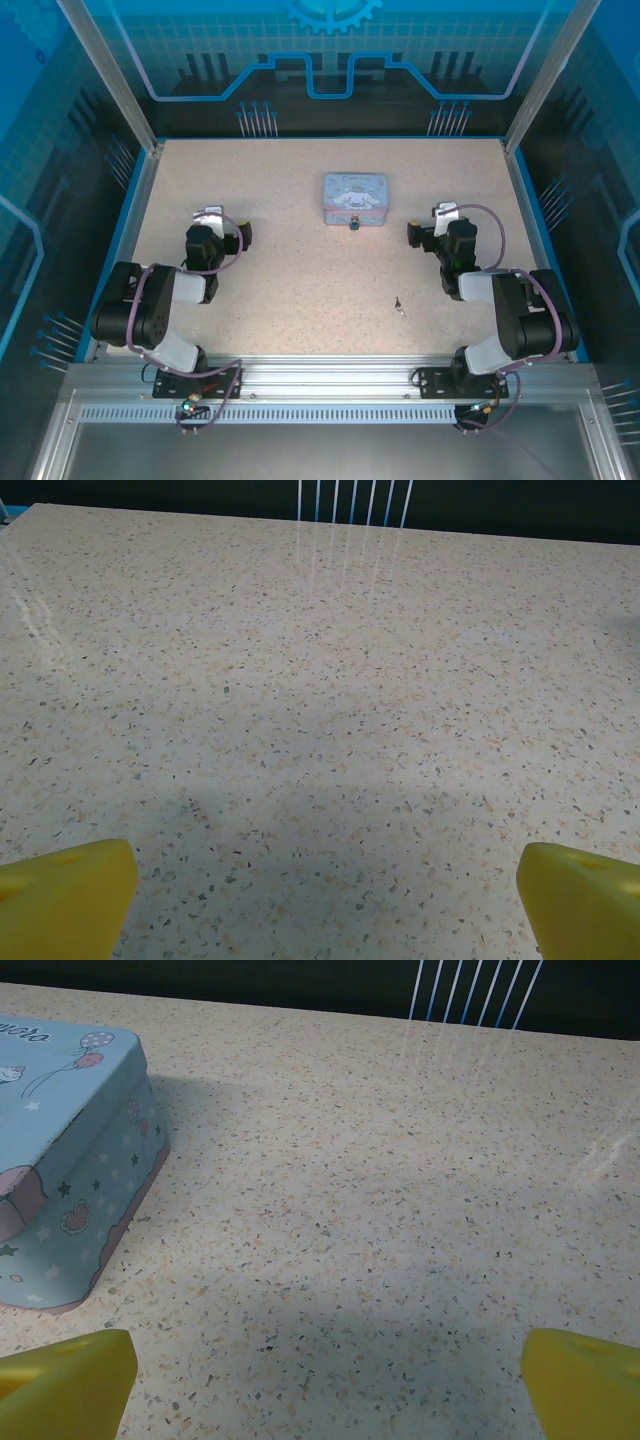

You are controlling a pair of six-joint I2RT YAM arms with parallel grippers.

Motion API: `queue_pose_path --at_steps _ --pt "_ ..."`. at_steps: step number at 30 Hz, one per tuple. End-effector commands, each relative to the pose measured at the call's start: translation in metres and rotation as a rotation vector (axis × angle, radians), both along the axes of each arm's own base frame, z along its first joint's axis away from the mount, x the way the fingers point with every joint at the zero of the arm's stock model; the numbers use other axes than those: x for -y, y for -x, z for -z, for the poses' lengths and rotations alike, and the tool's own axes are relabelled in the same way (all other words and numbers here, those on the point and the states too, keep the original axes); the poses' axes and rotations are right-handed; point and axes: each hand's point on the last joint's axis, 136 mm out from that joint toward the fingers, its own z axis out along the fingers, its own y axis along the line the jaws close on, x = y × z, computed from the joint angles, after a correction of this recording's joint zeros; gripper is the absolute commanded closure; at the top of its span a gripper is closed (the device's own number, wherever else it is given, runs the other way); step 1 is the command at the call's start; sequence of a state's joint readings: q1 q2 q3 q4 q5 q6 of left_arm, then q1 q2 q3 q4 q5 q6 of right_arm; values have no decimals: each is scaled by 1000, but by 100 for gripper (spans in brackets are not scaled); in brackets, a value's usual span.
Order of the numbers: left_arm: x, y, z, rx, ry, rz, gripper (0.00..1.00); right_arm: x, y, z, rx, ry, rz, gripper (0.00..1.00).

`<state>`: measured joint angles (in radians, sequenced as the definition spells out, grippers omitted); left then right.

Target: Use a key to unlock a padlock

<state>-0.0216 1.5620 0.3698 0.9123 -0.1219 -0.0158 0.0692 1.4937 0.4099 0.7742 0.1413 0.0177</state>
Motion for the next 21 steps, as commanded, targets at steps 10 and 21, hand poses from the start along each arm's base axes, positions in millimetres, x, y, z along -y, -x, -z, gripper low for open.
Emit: queue_pose_path --at_steps 10,21 --pt "1 -5 -10 26 -11 21 1 -2 -3 -1 1 5 -15 0" --pt "1 -5 -10 24 -6 20 1 -2 -3 -1 0 -8 -23 0"
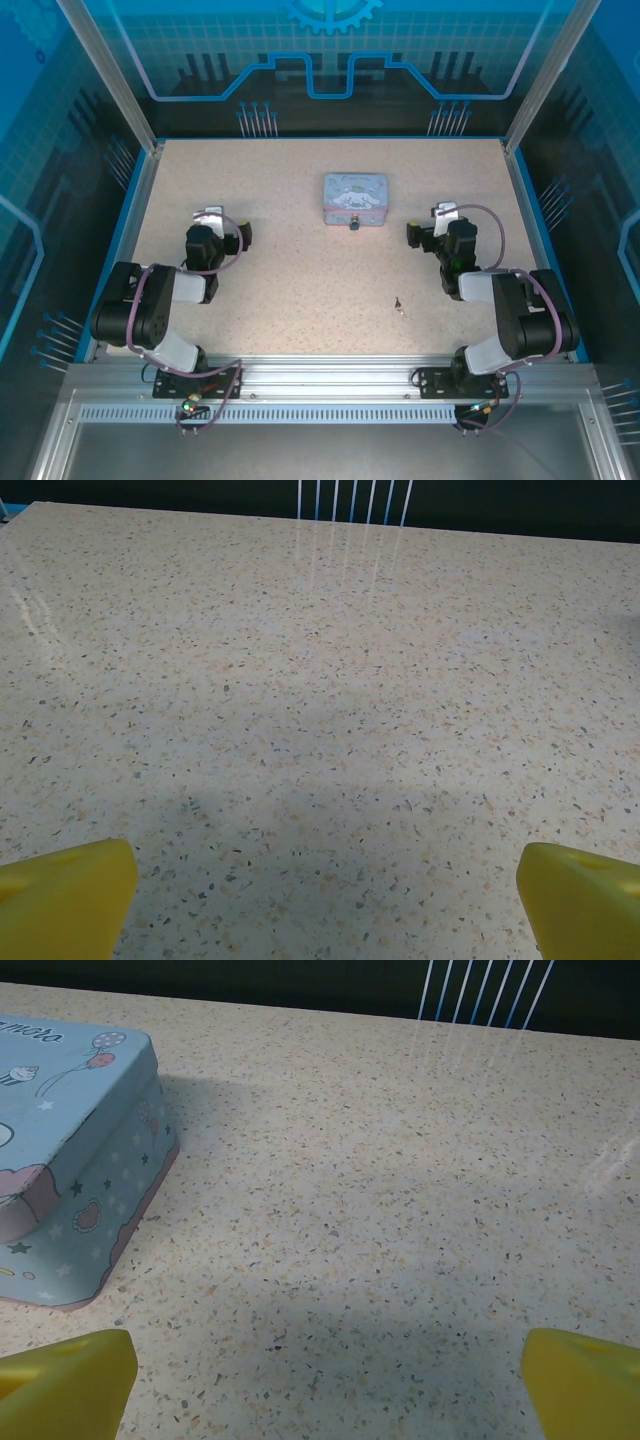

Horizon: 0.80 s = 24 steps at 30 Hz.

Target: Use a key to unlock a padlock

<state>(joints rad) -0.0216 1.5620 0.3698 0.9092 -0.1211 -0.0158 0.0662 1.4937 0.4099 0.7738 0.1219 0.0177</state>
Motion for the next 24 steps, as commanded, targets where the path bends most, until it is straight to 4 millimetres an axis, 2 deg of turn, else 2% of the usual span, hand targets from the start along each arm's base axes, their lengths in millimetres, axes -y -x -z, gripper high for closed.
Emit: queue_pose_path --at_steps 1,6,10,14,16,19,24 --pt "1 -5 -11 29 -6 18 1 0 -3 -1 0 0 -8 0" --pt "-2 -1 -13 55 -11 2 1 5 -5 -6 -22 -11 14 0" --pt "-9 13 -33 134 -12 -37 1 16 -3 -36 -112 -59 70 0" --pt "-8 18 -61 133 -11 -36 1 11 13 -65 -120 -126 74 0" --pt "-9 19 -82 135 43 -58 1 5 20 -76 -135 -183 68 0" --pt "1 17 -105 88 198 -47 1 -12 29 -83 -159 -285 30 0" --pt "32 5 -117 -58 389 49 1 -39 37 -79 -240 -383 -18 0"
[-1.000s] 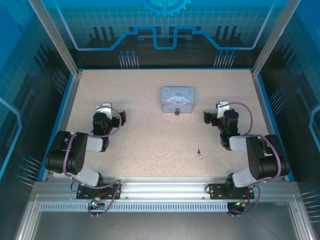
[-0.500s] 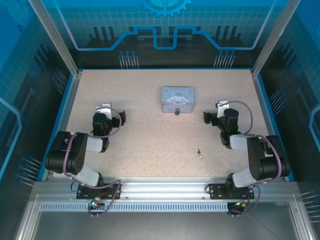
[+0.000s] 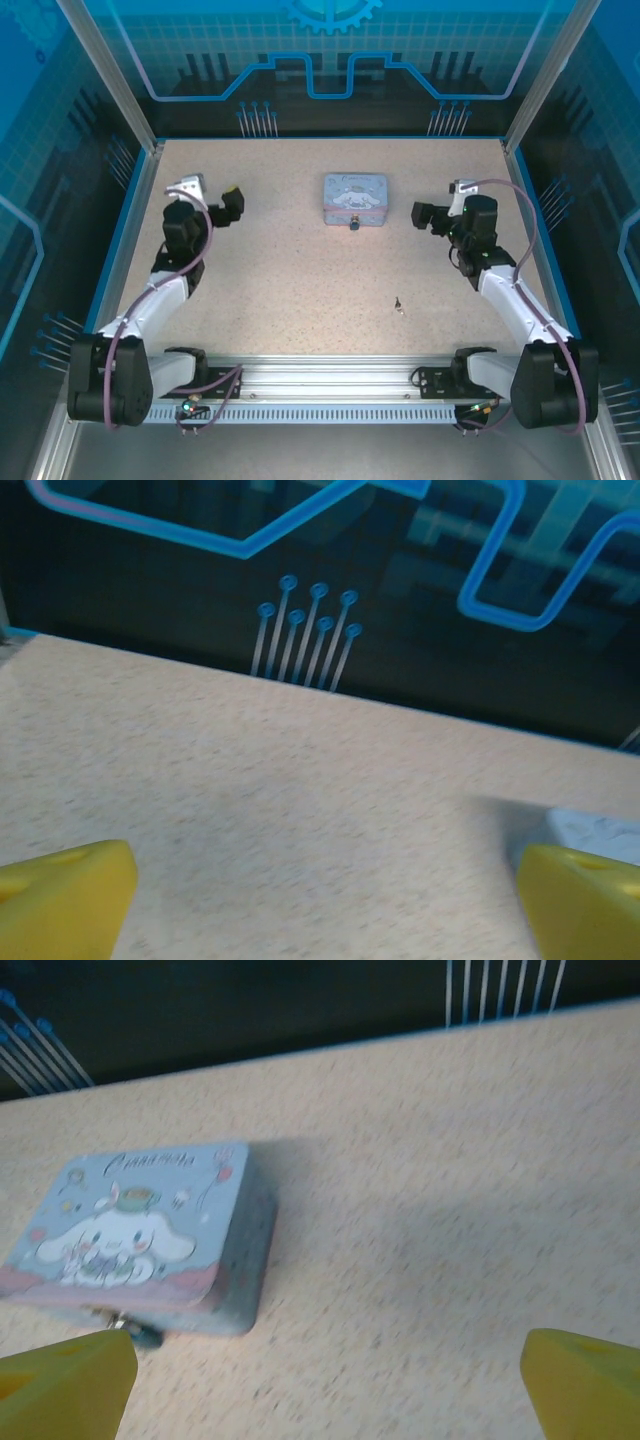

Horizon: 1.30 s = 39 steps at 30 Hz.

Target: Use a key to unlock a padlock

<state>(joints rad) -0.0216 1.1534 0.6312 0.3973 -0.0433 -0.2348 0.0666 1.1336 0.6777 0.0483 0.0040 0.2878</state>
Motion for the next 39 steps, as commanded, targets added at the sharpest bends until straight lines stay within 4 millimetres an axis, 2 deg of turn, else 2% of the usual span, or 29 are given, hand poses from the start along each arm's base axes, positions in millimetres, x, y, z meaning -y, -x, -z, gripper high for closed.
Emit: queue_pose_path --at_steps 1,4,7,10,12,15,19,24,29,34,39 --pt "25 6 33 -222 181 94 1 -24 12 13 -124 -116 -45 0" --pt "52 1 37 -280 264 174 1 -42 9 20 -162 -180 -95 0" --pt "97 -9 46 -367 325 295 1 -57 -4 27 -201 -207 -128 0" --pt "146 -27 56 -455 375 409 1 -67 -29 30 -215 -252 -135 0" --pt "171 -41 64 -491 403 453 2 -76 -49 29 -211 -288 -156 0" --pt "201 -62 76 -541 428 494 4 -89 -75 39 -249 -344 -180 0" --pt "220 -86 97 -591 438 484 5 -100 -101 59 -303 -394 -185 0" --pt "245 -98 122 -666 445 525 7 -108 -119 80 -348 -417 -193 0" --pt "261 -97 141 -713 437 543 7 -123 -120 86 -374 -404 -244 0" --pt "279 -90 143 -726 464 629 16 -142 -112 87 -397 -390 -298 0" --pt "275 -78 140 -722 421 622 17 -168 -96 81 -407 -353 -356 0"
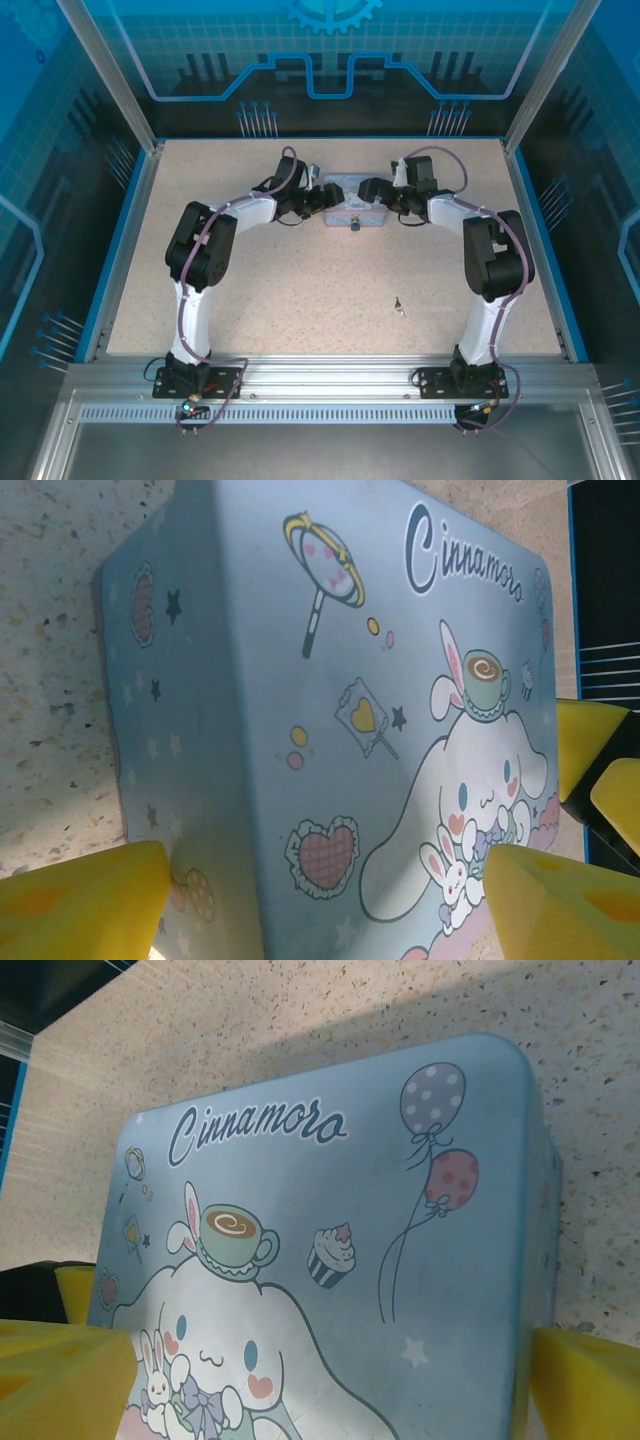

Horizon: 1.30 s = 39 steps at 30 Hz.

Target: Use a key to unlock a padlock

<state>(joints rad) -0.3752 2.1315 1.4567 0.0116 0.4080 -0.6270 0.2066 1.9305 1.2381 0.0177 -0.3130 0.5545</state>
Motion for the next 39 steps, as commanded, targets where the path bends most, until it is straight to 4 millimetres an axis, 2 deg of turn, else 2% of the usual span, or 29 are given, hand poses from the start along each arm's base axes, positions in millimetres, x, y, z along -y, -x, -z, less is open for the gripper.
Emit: queue_pose_path --at_steps 1,6,10,14,17,19,23,27,29,31,34,39 --pt "10 17 -16 20 20 52 18 -44 23 -11 -11 -20 -127 0" --pt "-4 42 -17 10 15 32 19 -80 50 -17 -11 -9 -210 0" --pt "-18 69 -15 -7 3 8 18 -108 72 -19 -11 -1 -264 0" --pt "-36 95 -6 -41 -38 -25 18 -127 90 -22 -4 11 -303 0" --pt "-48 112 -2 -61 -60 -52 17 -130 99 -23 3 32 -302 0" --pt "-55 120 -4 -56 -79 -69 15 -126 100 -26 13 48 -289 0" --pt "-73 124 -12 -26 -135 -115 10 -112 97 -38 44 111 -271 0" --pt "-95 124 -27 6 -175 -172 6 -85 94 -59 81 212 -232 0" --pt "-110 126 -35 32 -200 -212 3 -67 99 -66 92 267 -210 0" --pt "-125 127 -48 72 -216 -251 2 -51 109 -70 83 305 -198 0" --pt "-143 132 -72 157 -237 -296 2 -27 137 -65 20 342 -190 2" --pt "-160 140 -114 304 -272 -331 2 6 201 -38 -191 387 -179 21"
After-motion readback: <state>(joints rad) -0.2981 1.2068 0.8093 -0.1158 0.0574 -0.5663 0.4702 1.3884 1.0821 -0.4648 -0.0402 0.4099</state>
